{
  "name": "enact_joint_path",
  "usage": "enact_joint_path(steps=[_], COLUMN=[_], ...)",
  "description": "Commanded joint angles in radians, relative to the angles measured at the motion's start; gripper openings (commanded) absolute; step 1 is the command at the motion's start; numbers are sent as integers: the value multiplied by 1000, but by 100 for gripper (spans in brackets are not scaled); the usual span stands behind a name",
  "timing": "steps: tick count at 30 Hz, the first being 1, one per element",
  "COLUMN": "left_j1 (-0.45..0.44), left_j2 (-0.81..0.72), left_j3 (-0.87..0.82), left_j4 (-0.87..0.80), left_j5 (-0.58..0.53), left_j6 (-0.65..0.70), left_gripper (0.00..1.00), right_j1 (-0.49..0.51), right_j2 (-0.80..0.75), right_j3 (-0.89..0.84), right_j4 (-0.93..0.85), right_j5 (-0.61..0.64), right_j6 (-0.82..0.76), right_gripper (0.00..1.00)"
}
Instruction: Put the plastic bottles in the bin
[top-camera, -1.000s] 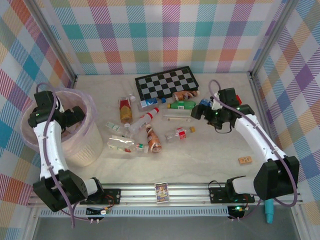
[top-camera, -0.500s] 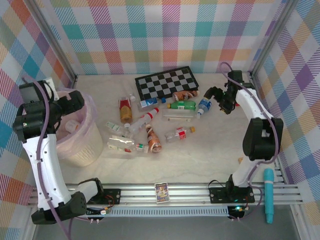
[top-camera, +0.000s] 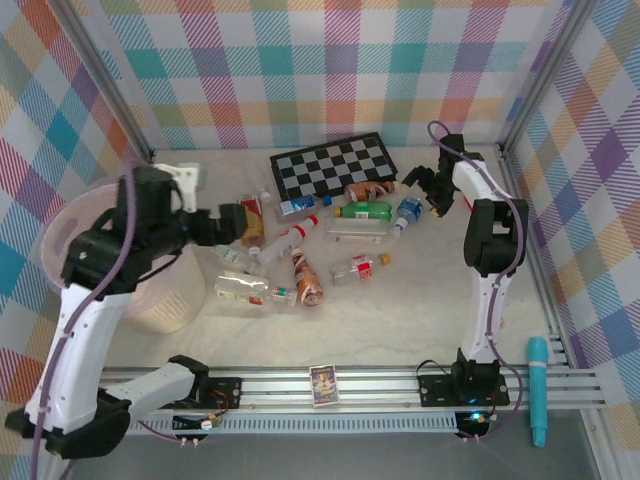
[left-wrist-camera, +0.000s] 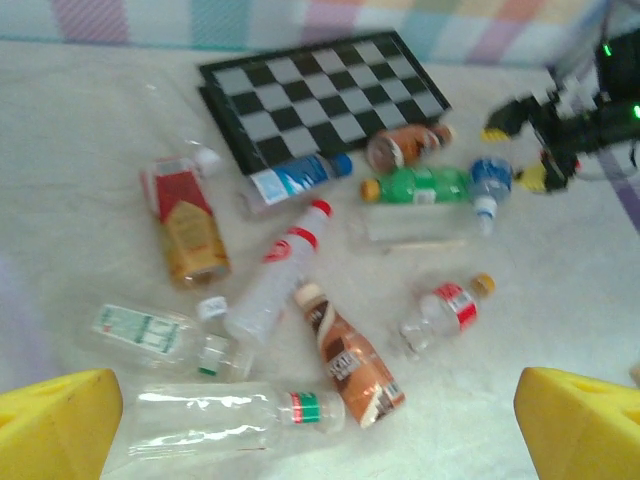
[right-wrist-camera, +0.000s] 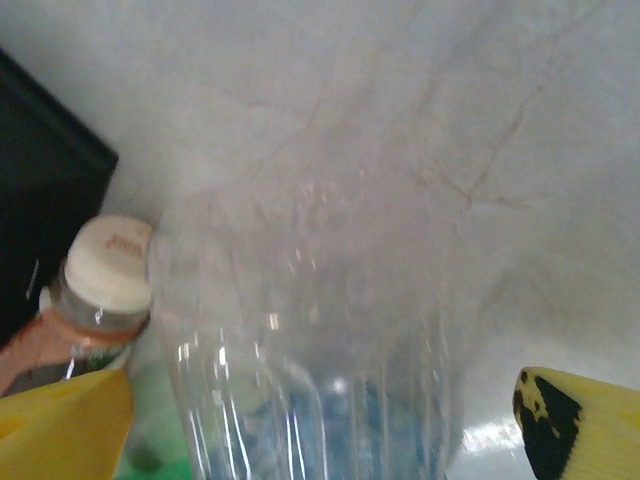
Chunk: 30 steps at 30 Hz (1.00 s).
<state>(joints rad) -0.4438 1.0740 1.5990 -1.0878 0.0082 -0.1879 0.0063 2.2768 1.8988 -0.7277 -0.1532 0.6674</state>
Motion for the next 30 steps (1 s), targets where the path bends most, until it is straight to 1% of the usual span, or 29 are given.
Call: enact_joint_path(steps=[1,5,10,12,15,17,20,21,24,30], left_j1=[-141,-281,-364,-371,-371,-371,-371,-371,-371,-371], left_j2=[27,37,34,21,-21,-36,-60,-61,-46,-32], left_j3=[-45,-130,-285,-333,-387,-391,-414,-420,-419,-437], left_j4=[80,142,252,265,300,309,341,344,342,403], left_j5=[-122,-199,-187,-184,-173,-152,-135,-130,-124,-63], left_j6=[-66,-117,-209,-223,-232,-232,-250,-252,-249,-257], left_gripper=[100,100,100,100,100,100,100,100,100,100], right_j1=[-5,-6,-10,-11,-12,-16,-18,-19,-23,-29], right_j2=[52,101,100,90,80,73,41,28,-8,-118], right_j3=[77,119,103,86,76,73,39,26,7,-81], right_j4=[-9,-15,0,17,36,32,44,53,65,86], right_j5=[4,18,42,43,39,42,48,52,44,43], right_j6=[30,26,15,8,-10,-20,-30,-31,-42,-72], right_gripper=[96,95,89,87,79,74,70,69,62,57])
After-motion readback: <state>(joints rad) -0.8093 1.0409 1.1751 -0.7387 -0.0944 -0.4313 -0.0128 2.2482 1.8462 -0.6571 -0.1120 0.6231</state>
